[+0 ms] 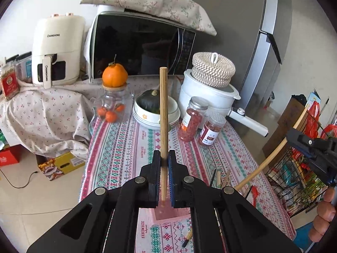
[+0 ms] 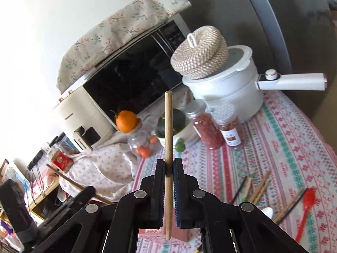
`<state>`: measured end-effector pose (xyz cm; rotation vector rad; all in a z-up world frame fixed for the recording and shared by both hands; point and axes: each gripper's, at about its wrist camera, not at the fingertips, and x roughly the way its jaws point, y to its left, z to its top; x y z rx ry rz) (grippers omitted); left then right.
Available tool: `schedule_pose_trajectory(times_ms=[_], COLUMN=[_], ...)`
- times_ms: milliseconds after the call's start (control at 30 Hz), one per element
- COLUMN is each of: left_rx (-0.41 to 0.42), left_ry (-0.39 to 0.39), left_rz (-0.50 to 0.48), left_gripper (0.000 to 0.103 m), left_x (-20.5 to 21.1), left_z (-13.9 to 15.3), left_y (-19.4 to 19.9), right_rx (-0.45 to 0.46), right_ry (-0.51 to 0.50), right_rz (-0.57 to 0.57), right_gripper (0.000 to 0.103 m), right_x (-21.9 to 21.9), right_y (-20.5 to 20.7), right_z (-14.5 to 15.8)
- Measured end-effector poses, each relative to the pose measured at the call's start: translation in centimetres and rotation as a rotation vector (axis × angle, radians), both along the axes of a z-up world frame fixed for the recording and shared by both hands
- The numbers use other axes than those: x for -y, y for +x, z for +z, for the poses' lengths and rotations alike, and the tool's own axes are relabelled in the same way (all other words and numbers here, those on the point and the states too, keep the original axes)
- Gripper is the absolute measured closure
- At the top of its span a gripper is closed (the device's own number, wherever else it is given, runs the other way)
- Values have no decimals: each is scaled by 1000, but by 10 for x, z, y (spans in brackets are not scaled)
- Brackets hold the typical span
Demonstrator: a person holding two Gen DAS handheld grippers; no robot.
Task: Organize utensils
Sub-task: 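Carry both chopsticks over the pink basket and open both tools to drop them in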
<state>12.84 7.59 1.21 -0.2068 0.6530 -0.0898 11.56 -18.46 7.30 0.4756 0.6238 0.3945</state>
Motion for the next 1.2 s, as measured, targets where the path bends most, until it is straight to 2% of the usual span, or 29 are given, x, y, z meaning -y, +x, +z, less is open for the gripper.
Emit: schedule_pose_trajectory(times_ms=[167, 300, 533, 667, 733, 767, 800, 833, 867, 900, 933, 1033, 1200], left_rx=[-67, -105, -111, -109, -113, -112, -110, -106, -98, -94, -95, -102, -107], left_ry=[-10, -31, -53, -56, -66, -66, -63, -62, -66, -70, -71, -58, -29], left_rz=[-5, -12, -13, 8, 8, 7, 8, 10, 12, 11, 8, -7, -54], left_gripper=[97, 96, 96, 95, 92, 84, 70, 62, 49, 44, 43, 37, 19], left_x=[-2, -5, -7, -6, -5, -4, -3, -2, -2, -2, -1, 5, 22], left_z=[-19, -31, -34, -32, -29, -27, -25, -23, -21, -19, -17, -13, -9], left_y=[16, 25, 33, 31, 28, 25, 23, 19, 15, 11, 8, -3, -26], right_rx=[14, 15, -97, -145, -149, -153, -163, -165, -159, -147, -135, -105, -82], right_ry=[32, -10, -110, -113, -88, -68, -55, -43, -35, -33, -37, -54, -111], right_rz=[21, 24, 51, 67, 94, 102, 109, 115, 118, 119, 118, 121, 98], right_gripper=[98, 98, 97, 97, 92, 89, 88, 85, 81, 78, 74, 70, 52], right_x=[-22, -37, -64, -72, -74, -73, -72, -70, -68, -64, -62, -54, -28], right_y=[10, 22, 45, 56, 59, 60, 60, 59, 58, 55, 52, 42, 24], right_z=[-3, -9, -40, -58, -63, -64, -65, -63, -61, -58, -54, -42, -32])
